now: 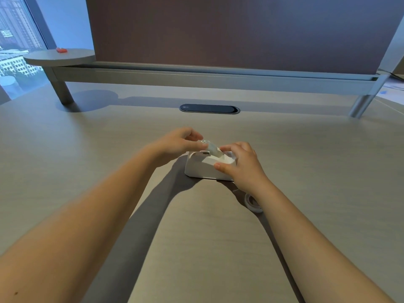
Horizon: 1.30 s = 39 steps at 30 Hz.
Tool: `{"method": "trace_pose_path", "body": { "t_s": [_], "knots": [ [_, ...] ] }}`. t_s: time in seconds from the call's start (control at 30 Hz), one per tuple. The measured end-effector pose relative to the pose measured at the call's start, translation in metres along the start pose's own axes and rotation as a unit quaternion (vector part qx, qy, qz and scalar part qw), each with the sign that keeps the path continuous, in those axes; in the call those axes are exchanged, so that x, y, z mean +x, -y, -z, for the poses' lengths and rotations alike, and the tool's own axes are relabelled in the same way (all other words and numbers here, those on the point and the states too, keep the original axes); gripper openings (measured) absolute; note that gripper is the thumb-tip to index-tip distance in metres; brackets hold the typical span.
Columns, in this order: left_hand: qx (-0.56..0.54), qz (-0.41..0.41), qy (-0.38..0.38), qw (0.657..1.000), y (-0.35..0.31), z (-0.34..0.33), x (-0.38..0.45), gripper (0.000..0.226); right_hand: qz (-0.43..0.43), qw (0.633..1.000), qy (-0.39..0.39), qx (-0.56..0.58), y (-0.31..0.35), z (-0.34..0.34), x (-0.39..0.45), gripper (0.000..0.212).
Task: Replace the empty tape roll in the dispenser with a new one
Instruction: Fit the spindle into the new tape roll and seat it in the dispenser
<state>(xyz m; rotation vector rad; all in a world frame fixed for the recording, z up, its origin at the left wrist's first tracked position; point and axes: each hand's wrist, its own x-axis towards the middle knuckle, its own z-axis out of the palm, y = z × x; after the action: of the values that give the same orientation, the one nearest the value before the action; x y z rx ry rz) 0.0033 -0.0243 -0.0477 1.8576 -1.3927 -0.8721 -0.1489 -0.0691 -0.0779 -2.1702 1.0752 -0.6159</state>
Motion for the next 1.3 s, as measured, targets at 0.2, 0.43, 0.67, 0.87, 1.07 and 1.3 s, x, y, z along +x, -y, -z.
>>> {"method": "trace_pose_path", "body": {
  "t_s": [0.2, 0.43, 0.67, 0.87, 1.07, 1.3],
  "knots": [
    [-0.15, 0.027, 0.002, 0.988, 0.015, -0.006, 0.002, 0.016, -0.005, 1.0, 0.003, 0.001, 0.0, -0.001, 0.0, 0.044],
    [-0.176, 0.021, -0.035, 0.984, 0.016, -0.01, 0.005, 0.009, -0.008, 1.0, 0.008, -0.003, -0.001, -0.002, 0.002, 0.042],
    [-0.117, -0.003, -0.067, 0.991, 0.015, -0.017, 0.007, 0.011, -0.013, 0.999, 0.03, 0.006, 0.0, 0.001, 0.002, 0.041],
    [-0.149, -0.001, -0.077, 0.986, 0.016, -0.019, 0.007, 0.012, -0.02, 0.996, -0.042, 0.079, 0.013, 0.011, 0.01, 0.028],
    [-0.194, -0.005, -0.087, 0.977, 0.016, -0.015, 0.002, 0.028, -0.03, 0.998, -0.037, 0.036, 0.027, 0.002, 0.016, 0.025],
    [-0.155, -0.015, -0.072, 0.985, 0.026, -0.012, -0.013, 0.042, -0.076, 0.991, -0.04, 0.098, 0.032, 0.002, 0.02, 0.024]
  ]
}}
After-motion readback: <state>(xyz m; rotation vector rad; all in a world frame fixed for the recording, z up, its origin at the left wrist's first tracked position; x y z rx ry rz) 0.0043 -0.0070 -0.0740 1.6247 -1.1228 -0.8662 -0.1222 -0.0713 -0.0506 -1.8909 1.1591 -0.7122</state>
